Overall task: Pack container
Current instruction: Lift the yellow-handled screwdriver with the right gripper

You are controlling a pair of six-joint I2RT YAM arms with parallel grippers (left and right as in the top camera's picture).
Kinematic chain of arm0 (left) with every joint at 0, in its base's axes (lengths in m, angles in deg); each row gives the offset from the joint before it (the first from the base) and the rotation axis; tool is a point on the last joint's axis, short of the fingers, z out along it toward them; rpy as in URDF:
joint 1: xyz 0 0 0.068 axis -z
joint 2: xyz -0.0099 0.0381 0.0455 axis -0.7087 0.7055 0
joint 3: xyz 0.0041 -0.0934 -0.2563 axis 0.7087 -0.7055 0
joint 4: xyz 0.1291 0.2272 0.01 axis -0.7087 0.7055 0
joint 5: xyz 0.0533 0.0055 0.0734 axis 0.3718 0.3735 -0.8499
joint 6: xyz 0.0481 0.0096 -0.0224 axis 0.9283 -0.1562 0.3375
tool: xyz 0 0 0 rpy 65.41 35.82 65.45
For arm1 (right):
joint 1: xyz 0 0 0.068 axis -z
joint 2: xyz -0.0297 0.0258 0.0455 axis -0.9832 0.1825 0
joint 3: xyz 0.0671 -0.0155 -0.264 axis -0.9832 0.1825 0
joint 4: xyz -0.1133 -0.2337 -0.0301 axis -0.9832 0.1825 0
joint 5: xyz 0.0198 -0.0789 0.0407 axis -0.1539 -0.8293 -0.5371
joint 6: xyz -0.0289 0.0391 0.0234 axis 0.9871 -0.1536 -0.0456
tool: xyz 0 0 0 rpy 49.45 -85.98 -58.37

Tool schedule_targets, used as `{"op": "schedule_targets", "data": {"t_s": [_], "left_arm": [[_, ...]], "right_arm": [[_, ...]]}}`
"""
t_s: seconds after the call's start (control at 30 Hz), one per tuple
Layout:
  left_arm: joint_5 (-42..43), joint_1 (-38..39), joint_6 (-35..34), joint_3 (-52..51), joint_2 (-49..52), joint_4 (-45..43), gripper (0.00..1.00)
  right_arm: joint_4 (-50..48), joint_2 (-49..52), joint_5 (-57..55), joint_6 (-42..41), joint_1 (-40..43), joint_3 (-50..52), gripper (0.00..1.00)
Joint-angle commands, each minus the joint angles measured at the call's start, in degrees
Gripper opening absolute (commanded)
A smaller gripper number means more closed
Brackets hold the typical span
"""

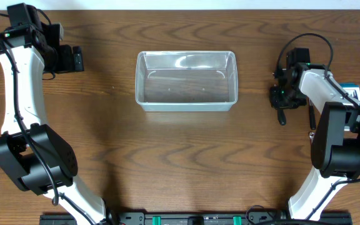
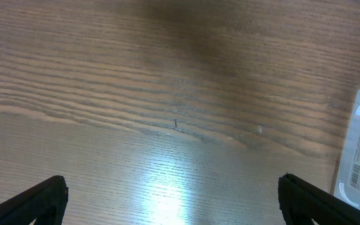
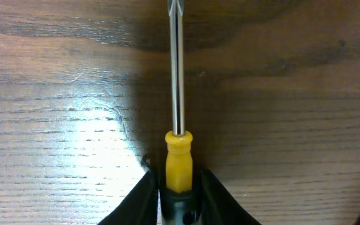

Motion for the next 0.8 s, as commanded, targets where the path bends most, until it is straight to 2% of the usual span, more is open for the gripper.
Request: {"op": "schedule_targets", "data": {"t_s": [0.0, 0.1, 0.2, 0.53, 0.77], "left_arm": [[-0.7, -0.1, 0.5, -0.4, 0.4, 0.2, 0.98], [-0.7, -0.1, 0.5, -0.4, 0.4, 0.2, 0.98], [-0.7, -0.1, 0.5, -0.4, 0.4, 0.2, 0.98], [-0.7, -0.1, 0.5, -0.4, 0.4, 0.2, 0.98], [-0.7, -0.1, 0.5, -0.4, 0.4, 0.2, 0.98]], "right_arm": [[-0.2, 0.8, -0.6, 0.2, 0.9, 0.7, 0.2], [-0.2, 0.8, -0.7, 0.2, 0.9, 0.7, 0.14], [-0.2, 0.8, -0.6, 0.2, 0.9, 0.7, 0.01], [1.0, 0.7, -0.6, 0.1, 0.9, -0.7, 0.01], [6.7, 0.5, -0.2, 0.1, 0.7, -8.8, 0.01]]}}
